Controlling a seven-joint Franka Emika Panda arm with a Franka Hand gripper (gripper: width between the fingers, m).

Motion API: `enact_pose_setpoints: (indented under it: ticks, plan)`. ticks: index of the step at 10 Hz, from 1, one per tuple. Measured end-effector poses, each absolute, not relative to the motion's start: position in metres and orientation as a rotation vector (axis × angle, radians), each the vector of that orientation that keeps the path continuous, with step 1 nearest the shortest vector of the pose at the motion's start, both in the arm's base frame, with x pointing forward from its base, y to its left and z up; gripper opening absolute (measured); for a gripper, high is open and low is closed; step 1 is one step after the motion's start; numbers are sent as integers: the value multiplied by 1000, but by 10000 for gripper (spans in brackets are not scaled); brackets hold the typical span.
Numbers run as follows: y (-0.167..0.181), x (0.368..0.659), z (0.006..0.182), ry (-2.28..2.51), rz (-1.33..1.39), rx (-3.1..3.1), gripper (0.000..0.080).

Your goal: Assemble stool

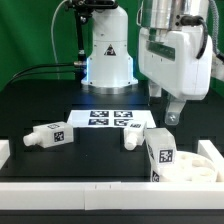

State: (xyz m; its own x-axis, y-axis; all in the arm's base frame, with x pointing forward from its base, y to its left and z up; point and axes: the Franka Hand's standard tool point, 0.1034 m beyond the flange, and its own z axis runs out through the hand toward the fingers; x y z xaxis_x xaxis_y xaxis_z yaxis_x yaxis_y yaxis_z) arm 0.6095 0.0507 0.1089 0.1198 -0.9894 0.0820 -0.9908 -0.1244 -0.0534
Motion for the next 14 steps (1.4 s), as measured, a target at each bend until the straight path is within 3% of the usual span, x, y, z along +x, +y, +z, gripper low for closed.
enact_pose_setpoints:
  ticks: [3, 7, 10, 14]
  plan:
    - [51, 608, 108, -2026, 156, 2385, 649]
    - [57, 562, 114, -1812, 75, 2639, 649]
    - [55, 563, 111, -1568, 89, 2781, 649]
    - [44, 524, 87, -1245, -5, 3015, 649]
